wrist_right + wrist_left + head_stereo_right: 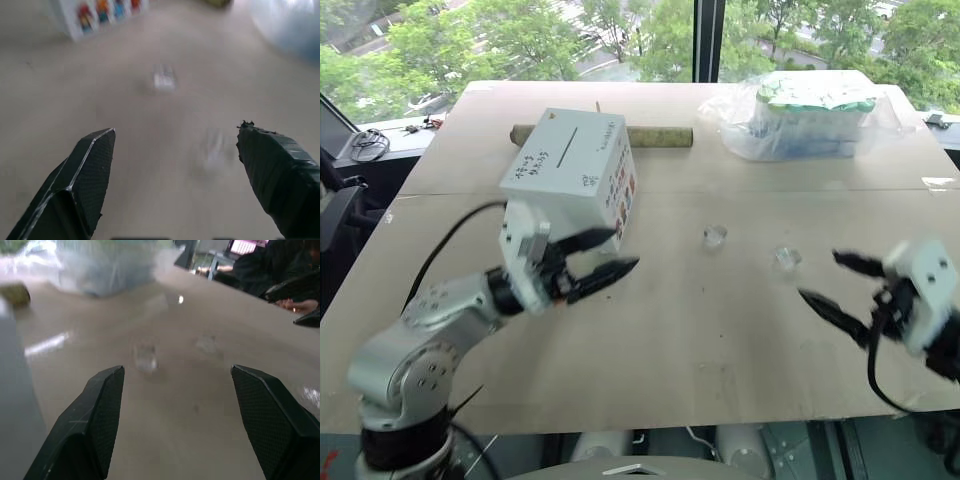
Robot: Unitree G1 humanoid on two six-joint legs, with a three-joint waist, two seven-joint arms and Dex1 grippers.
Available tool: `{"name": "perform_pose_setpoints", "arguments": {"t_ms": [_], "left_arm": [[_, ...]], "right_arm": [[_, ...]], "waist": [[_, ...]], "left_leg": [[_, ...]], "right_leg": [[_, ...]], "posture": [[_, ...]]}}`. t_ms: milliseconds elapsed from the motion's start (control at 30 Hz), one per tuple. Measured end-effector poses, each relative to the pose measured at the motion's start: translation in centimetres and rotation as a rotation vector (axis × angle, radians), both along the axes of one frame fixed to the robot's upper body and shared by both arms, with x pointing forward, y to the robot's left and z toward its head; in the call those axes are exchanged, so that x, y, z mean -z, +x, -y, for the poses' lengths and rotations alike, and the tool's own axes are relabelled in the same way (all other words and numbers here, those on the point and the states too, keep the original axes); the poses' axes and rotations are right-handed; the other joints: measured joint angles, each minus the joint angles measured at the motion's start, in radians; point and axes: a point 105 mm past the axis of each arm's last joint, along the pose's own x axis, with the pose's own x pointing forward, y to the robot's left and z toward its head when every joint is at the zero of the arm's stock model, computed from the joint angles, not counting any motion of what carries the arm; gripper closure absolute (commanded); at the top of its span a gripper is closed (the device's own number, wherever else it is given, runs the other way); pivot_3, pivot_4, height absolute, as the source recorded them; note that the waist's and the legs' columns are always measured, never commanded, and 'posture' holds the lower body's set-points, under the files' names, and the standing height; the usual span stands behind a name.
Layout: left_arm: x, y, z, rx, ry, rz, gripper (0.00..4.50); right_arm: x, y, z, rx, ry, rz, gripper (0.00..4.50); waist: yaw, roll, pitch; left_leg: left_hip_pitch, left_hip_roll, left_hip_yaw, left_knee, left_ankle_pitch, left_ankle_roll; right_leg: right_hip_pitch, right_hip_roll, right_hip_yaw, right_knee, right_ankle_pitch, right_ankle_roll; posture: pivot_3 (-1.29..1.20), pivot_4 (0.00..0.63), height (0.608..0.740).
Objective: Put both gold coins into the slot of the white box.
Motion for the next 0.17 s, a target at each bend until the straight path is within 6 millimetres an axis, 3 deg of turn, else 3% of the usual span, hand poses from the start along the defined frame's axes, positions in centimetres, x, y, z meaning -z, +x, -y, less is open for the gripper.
{"name": "perform_pose_setpoints", "arguments": {"t_ms": [167], "left_arm": [[1.0,-1.0,-2.5,-0.027,0.020,-0.002,1.06]], "right_arm": [[-0.2,-2.0,2.3,0.085,-0.077,0.039,0.31]], "waist": [[-0.005,0.005,-0.004]], "left_leg": [[0.007,0.000,0.002,0.000,-0.003,0.005]], "right_leg": [[0.005,0.000,0.001,0.000,0.000,-0.001]], "posture": [[0.00,0.150,0.740]]}}
